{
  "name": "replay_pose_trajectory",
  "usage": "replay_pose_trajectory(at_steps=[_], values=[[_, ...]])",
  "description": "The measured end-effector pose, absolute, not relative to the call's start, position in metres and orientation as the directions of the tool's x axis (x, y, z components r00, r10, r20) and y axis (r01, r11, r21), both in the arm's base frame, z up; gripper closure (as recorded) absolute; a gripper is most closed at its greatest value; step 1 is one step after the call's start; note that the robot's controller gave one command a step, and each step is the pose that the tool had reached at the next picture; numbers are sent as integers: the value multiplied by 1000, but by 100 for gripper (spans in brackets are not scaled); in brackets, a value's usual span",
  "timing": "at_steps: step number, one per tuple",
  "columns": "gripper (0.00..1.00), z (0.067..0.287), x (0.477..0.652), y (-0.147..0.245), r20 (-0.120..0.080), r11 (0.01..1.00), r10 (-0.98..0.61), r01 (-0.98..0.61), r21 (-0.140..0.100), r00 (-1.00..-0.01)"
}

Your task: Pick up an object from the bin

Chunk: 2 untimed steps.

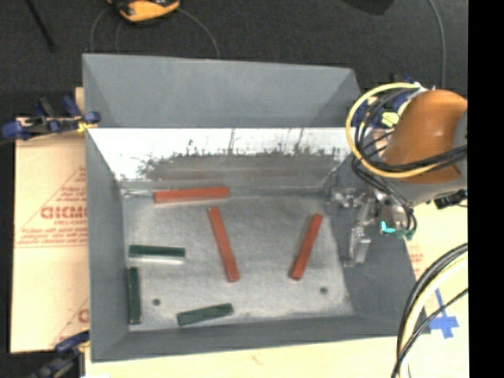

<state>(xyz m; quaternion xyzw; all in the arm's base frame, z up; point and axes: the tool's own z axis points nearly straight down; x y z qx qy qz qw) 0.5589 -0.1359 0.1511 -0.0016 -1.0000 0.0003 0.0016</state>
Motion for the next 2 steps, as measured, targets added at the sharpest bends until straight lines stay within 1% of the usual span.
replay_pose_trajectory(at_steps=[1,2], values=[[0,155,561,-136,-4,1000,0,0,-2,-1000],[0,100,550,-115,-10,1000,-29,-29,-3,-1000]])
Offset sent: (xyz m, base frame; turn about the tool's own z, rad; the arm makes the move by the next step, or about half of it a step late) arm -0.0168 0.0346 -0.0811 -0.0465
